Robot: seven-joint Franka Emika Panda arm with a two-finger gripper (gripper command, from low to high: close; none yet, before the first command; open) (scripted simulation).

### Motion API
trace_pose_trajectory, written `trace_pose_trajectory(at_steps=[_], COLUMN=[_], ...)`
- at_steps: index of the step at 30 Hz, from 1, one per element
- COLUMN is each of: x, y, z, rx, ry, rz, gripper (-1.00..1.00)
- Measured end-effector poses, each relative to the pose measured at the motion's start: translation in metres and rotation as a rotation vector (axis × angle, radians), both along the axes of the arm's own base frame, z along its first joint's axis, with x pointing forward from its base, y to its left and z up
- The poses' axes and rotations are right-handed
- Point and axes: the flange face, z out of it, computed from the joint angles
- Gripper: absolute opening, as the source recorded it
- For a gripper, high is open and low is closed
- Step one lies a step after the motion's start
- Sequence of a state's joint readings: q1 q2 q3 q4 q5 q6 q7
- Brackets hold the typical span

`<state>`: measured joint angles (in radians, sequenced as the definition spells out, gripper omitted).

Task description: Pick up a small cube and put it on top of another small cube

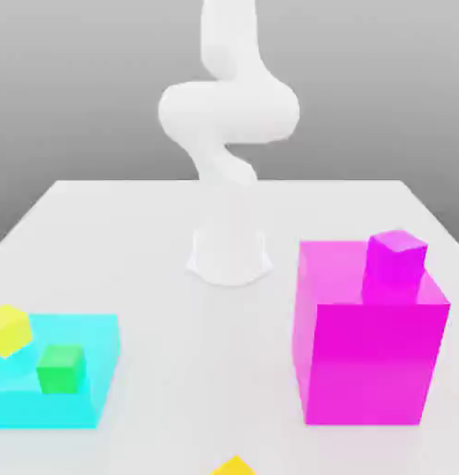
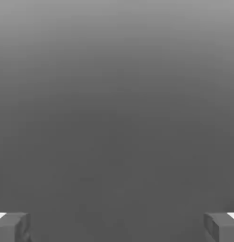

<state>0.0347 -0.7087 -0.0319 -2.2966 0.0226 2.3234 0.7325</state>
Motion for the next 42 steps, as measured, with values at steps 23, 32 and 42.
trace_pose_trajectory(at_steps=[23, 32, 42], x=[0.167, 0.161, 0.160], y=[0.016, 0.009, 0.009], z=[-0.362, -0.506, -0.546], rx=[-0.158, -0.274, -0.275], ry=[0.531, 0.691, 0.697], rz=[0.472, 0.604, 0.608], gripper=[0.00, 0.00, -1.00])
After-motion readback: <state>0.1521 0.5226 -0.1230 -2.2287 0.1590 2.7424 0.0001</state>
